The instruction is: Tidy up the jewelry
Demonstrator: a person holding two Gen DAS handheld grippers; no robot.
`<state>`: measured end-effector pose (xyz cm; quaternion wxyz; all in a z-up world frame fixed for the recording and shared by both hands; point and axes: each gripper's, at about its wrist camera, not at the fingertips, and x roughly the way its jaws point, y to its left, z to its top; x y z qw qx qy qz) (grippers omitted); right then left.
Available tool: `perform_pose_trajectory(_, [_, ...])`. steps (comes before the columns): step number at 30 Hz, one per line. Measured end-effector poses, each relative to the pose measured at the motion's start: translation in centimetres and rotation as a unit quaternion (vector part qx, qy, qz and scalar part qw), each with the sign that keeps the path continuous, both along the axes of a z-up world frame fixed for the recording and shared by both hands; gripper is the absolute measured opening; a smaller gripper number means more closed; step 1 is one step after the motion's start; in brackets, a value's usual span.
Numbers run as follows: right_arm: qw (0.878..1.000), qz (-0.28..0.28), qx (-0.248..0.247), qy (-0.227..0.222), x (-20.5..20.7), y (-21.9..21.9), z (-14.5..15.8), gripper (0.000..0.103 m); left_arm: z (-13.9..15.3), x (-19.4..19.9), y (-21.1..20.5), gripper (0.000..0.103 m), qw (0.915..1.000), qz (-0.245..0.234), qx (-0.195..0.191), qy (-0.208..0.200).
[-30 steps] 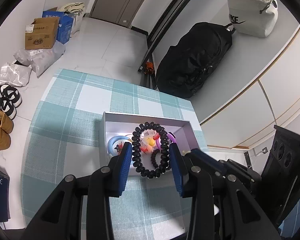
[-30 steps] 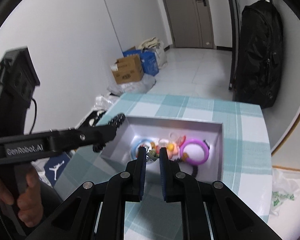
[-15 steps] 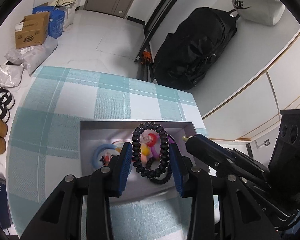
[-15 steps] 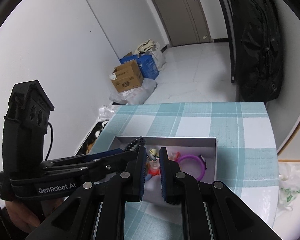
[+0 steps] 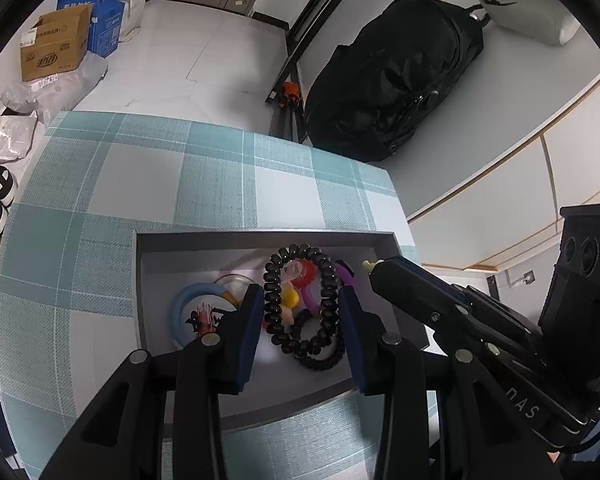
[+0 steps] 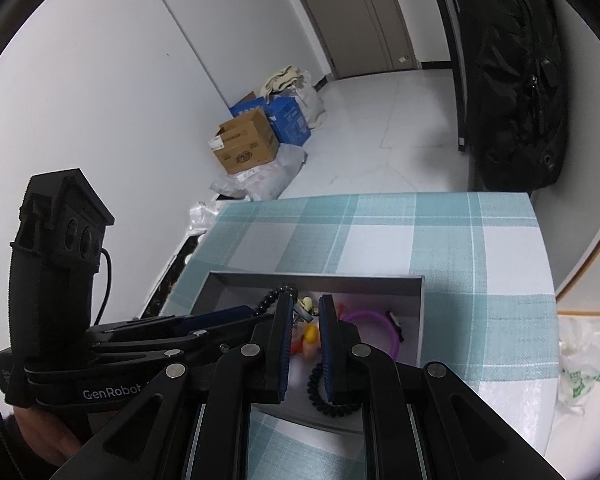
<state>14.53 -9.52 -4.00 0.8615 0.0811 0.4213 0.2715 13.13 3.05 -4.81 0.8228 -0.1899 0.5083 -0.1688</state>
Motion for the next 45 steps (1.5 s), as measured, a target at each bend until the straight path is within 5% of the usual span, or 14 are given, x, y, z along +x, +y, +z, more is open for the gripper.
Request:
perform_pose_trajectory(6, [1.000, -0.010, -0.013, 0.003, 0.1, -0.2, -0.3, 0.014, 0.0, -0.1, 0.0, 0.033, 1.0000, -0.001, -0.008, 0.003])
perform_pose_trajectory(10, [1.000, -0.018, -0.004, 0.010, 0.2, -0.6, -0.5, 0.018, -0.1, 0.2, 0.4, 0.043, 0.9996, 0.003, -0.024, 0.018])
perform_pose_trajectory(13, [0.999, -0.034, -0.003, 0.015, 0.3, -1.2, -0.5, 0.040, 0.1, 0.1, 0.9, 0.063, 0.9996, 0.014, -0.022, 0.014])
perform_pose_trajectory(15, [0.999, -0.052, 0.006, 0.007, 0.2, -2.0, -0.2, 0.058, 0.4, 0.0, 1.3, 0.067, 0.9994, 0.022, -0.025, 0.010])
perform_pose_trajectory(26, [0.997, -0.064, 0.003, -0.041, -1.6, -3.1, 1.6, 0.082, 2.7, -2.0, 0.6, 0.067, 0.9964, 0.021, 0.050, -0.065])
perform_pose_trajectory(38, [0.993, -0.041, 0.023, -0.104, -5.0, -3.5, 3.3, 0.090, 6.1, -5.7, 0.8, 0.071, 0.9800, 0.062, 0.088, -0.168])
perform_pose_trajectory(45, [0.989, -0.021, 0.019, -0.147, -8.1, -3.1, 3.8, 0.097, 6.3, -8.0, 1.0, 0.079, 0.9707, 0.085, 0.115, -0.193])
